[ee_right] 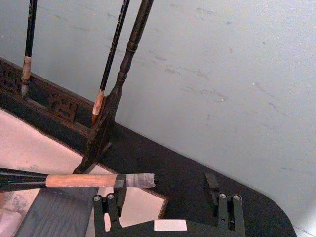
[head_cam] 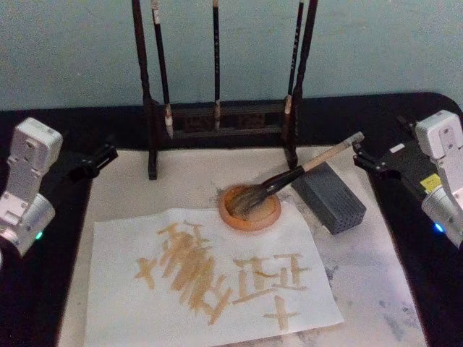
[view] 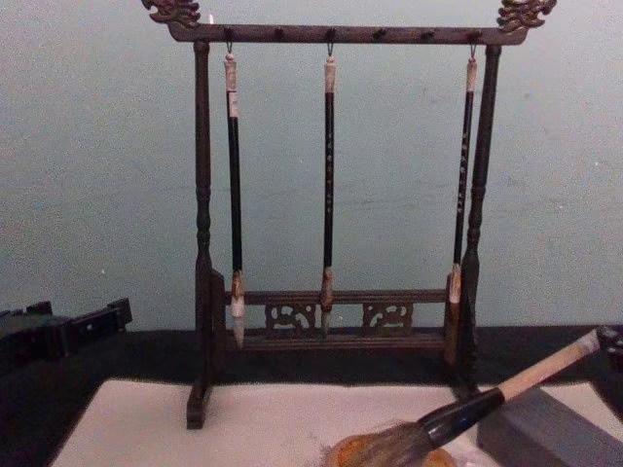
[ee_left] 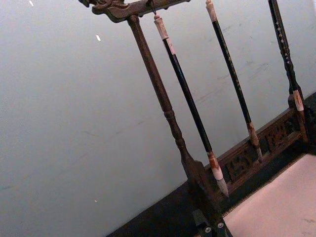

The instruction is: Pick up the brush from the inkstone, write on the paper, then place the brush back to its original position.

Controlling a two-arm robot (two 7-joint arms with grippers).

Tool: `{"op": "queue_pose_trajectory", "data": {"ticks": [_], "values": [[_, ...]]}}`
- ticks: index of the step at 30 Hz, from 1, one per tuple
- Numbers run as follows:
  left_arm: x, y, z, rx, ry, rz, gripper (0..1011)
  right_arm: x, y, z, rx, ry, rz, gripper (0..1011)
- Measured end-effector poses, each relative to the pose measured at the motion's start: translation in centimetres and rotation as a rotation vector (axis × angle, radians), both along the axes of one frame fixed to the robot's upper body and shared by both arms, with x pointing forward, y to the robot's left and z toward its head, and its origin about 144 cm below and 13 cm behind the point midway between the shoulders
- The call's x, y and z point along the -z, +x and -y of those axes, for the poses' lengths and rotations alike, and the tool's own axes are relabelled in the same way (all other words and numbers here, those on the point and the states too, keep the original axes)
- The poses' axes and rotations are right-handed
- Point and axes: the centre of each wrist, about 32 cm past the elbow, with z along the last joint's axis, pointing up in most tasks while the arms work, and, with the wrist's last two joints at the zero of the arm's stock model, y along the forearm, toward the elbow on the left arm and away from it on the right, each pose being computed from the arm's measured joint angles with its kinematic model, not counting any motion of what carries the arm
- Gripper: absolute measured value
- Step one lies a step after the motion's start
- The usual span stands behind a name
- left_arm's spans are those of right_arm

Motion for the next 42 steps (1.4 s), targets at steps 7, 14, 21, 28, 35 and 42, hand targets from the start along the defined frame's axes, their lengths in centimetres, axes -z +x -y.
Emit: {"op": "queue_pose_trajectory", "data": {"ticks": [7, 14, 21, 28, 35, 42], "values": [[0.0, 0.0, 0.0, 0.0, 0.0, 0.0, 1002, 0.0, 0.0, 0.0, 0.0, 0.0, 0.0, 1001], [0.0, 0.0, 0.0, 0.0, 0.0, 0.0, 1002, 0.0, 0.0, 0.0, 0.0, 0.0, 0.0, 1002], [0.0, 0.0, 0.0, 0.0, 0.0, 0.0, 1000, 0.0, 0.0, 0.0, 0.0, 0.0, 0.0, 1001], [0.0, 0.0, 0.0, 0.0, 0.0, 0.0, 1002, 0.0, 0.0, 0.0, 0.0, 0.0, 0.0, 1001], [0.0, 0.0, 0.0, 0.0, 0.0, 0.0, 1002, 0.0, 0.0, 0.0, 0.0, 0.0, 0.0, 1001], [0.0, 0.0, 0.0, 0.0, 0.0, 0.0, 1002, 0.0, 0.0, 0.0, 0.0, 0.0, 0.0, 1001]]}}
